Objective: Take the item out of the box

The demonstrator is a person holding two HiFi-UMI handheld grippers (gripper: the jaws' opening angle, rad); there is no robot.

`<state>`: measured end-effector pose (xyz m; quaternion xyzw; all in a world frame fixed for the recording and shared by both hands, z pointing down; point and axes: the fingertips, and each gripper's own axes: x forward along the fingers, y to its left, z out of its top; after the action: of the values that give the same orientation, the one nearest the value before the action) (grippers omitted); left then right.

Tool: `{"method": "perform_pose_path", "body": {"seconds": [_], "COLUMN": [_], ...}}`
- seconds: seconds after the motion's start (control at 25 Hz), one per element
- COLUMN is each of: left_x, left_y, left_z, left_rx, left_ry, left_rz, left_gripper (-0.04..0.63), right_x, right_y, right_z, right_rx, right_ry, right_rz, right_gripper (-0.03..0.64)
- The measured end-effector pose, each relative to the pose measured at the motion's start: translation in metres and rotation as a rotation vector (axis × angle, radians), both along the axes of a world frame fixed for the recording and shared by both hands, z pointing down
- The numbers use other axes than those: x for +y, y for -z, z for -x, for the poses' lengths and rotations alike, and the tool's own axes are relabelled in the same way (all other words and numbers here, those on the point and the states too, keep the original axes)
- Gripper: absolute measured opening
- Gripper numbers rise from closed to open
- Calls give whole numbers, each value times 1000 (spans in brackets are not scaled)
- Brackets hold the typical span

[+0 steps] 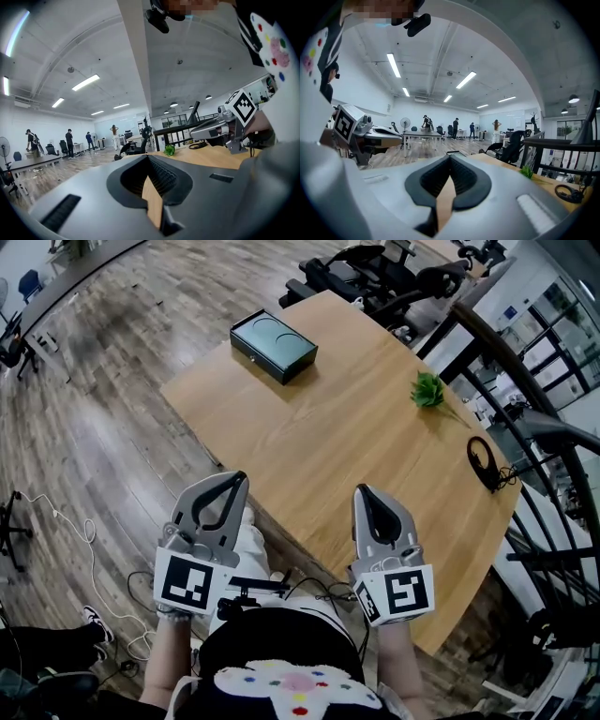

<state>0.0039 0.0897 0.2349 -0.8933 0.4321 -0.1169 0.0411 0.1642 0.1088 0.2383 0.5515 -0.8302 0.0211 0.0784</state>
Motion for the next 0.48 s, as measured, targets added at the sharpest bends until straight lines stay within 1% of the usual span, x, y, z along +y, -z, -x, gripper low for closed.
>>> {"method": "perform_pose_path", "body": {"seconds": [0.48], "left_x": [-90], "left_y": [-24], "left_z": [18], "left_rx": [15], "left_ry": [6], "left_rz": [67], "left_gripper": [5], "right_x": [-90], "right_y": [-21], "right_z": [22], "right_rx": [-7], "right_ry": [10], "right_rz": [49], "right_gripper": [9]}}
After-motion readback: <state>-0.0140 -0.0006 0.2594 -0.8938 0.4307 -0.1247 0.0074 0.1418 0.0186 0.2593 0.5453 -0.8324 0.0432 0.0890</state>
